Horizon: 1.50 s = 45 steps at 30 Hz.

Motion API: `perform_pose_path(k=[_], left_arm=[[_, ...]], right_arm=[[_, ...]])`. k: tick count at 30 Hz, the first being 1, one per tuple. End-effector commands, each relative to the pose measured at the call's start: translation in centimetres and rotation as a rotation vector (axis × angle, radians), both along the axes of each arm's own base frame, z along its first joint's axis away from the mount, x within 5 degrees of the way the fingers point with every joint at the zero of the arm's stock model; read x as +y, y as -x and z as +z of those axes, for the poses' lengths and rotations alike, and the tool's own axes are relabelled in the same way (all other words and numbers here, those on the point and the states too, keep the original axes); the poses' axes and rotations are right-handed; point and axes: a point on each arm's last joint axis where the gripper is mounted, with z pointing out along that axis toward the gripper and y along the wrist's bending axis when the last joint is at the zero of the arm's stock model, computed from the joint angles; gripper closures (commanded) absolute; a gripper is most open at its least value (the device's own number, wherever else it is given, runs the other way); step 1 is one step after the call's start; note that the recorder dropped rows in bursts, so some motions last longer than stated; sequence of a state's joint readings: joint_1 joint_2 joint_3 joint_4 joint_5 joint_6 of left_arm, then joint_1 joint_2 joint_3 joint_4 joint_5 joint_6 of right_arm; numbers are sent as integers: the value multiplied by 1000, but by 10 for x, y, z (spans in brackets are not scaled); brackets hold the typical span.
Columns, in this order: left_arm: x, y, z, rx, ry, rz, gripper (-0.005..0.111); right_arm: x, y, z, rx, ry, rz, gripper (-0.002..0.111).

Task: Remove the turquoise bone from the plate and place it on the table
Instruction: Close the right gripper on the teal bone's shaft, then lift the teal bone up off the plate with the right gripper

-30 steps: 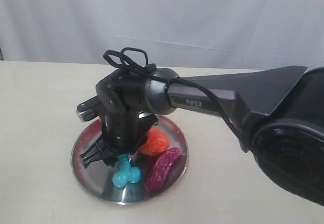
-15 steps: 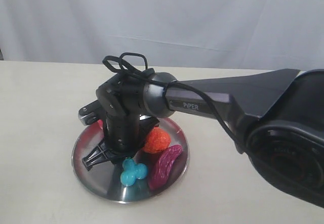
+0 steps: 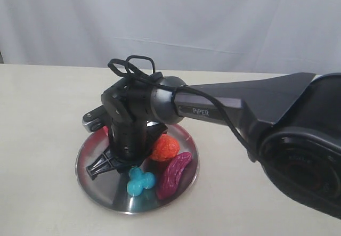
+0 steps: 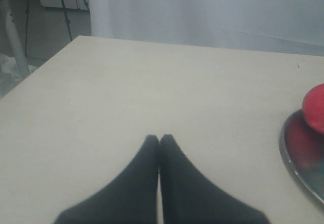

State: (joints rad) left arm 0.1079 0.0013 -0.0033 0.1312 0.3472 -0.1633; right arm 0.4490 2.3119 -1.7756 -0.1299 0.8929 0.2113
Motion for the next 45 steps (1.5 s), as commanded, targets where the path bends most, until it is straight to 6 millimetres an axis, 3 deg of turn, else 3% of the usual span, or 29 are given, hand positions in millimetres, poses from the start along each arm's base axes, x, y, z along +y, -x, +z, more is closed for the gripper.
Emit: perform_pose_path(k=[1,10,19,26,34,45], left_arm=[[0,0,-1,1,0,-7,107],[0,0,-1,2,-2,-8,107],[0,0,-1,2,-2,-8,107],[0,0,-1,2,-2,-8,107],[0,0,-1,1,0,-7,107],[0,0,-1,1,0,-7,107]], right_arm=[[-5,0,11,-5,12,1,109],[-8,6,56,-61,-9,6,109],[-14,18,114,-156,-49,14,109],[-33,35,163,-233,47,21,109],[-72,52,209,-278,89,-89,109],[-139,56,231,-274,108,-267,109]])
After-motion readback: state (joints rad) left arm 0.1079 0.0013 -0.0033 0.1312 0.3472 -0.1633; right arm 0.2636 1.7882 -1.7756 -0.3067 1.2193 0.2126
